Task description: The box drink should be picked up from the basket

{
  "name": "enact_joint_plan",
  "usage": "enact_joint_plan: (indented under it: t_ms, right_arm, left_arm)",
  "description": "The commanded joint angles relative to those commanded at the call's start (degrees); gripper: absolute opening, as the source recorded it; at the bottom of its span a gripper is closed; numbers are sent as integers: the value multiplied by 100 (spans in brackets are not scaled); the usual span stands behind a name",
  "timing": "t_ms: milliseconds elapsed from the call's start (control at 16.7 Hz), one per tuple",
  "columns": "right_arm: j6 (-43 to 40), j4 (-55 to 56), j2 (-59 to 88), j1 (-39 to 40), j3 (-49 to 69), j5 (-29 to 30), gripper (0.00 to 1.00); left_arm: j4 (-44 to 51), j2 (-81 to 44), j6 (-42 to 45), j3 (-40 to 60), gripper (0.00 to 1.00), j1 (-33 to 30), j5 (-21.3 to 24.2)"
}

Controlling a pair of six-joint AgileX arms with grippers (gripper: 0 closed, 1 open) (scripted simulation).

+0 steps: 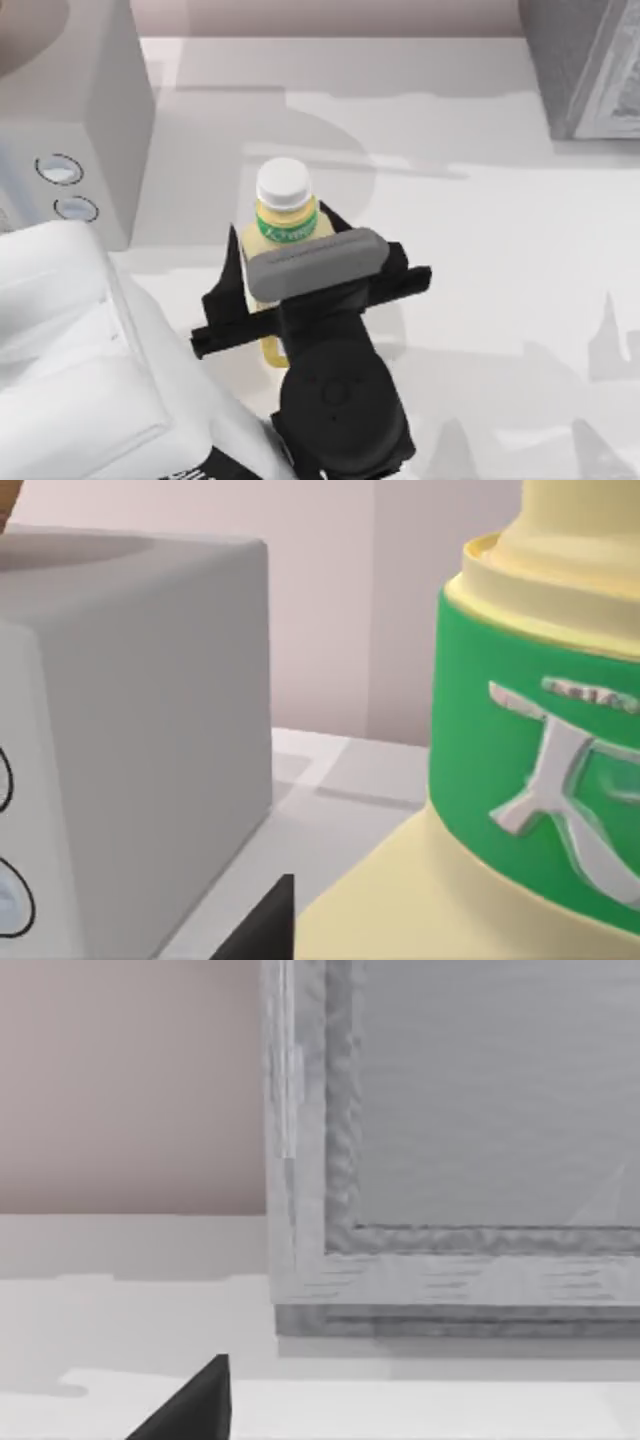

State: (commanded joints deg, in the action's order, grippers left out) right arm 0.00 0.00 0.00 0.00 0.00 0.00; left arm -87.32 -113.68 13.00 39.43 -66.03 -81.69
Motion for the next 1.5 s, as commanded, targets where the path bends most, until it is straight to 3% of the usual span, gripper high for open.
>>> enact_joint_plan:
  t_ms: [360,1140,1500]
  right_arm:
    - [0,0,0,0,0,0,100]
    - [0,0,0,0,0,0,100]
    - [0,0,0,0,0,0,100]
  left_arm:
    - [-86,-4,85,-24,0,14,18]
    - [-86,-4,85,-24,98,14,18]
    - [-86,-4,85,-24,100,14,18]
